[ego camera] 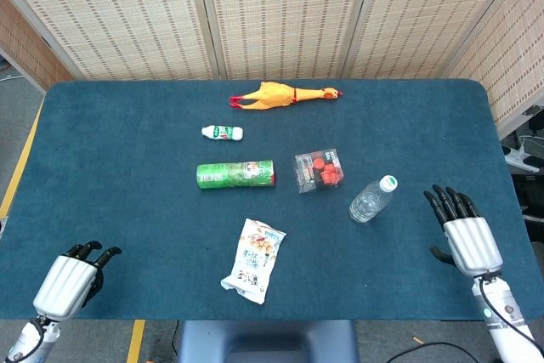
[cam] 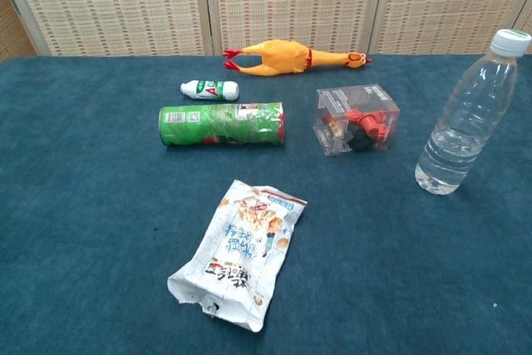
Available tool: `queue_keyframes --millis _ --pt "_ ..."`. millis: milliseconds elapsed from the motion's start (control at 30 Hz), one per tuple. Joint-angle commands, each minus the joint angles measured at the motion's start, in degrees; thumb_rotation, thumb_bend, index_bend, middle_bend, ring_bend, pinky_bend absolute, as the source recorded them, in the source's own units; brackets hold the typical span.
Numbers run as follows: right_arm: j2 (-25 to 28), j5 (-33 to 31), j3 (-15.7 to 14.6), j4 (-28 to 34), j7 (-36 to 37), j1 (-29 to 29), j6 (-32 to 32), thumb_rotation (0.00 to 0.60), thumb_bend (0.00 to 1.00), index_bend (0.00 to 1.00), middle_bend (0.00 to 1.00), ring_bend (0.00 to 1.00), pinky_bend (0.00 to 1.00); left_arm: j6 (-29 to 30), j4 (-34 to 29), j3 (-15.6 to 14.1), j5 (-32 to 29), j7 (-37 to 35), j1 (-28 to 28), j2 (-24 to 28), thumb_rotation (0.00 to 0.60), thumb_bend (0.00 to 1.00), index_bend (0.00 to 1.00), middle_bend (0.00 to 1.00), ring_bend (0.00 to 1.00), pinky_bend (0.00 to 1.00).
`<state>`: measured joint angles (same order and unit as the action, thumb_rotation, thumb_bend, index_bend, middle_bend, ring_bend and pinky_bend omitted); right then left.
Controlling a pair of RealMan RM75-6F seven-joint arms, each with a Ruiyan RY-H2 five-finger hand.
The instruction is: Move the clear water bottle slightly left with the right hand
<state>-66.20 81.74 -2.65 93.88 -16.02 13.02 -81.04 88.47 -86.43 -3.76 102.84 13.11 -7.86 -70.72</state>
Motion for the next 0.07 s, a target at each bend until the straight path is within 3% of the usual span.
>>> queue_keyframes --millis 33,67 --pt "1.9 0.1 -0.6 2.6 -2.1 -2.8 -2.2 0.600 0.08 0.00 0.00 0.00 0.13 0.0 0.1 0.2 -0.2 -0.2 -0.1 0.0 0.600 0.58 0.34 0.46 0.33 0.49" --pt "1.9 0.5 -0.7 2.5 -1.9 -3.0 -2.3 0.600 0.08 0.00 0.00 0.00 0.13 0.0 0.2 0.3 -0.3 -0.2 -0.1 -0.1 0.600 0.58 0.34 0.46 0.33 0.49"
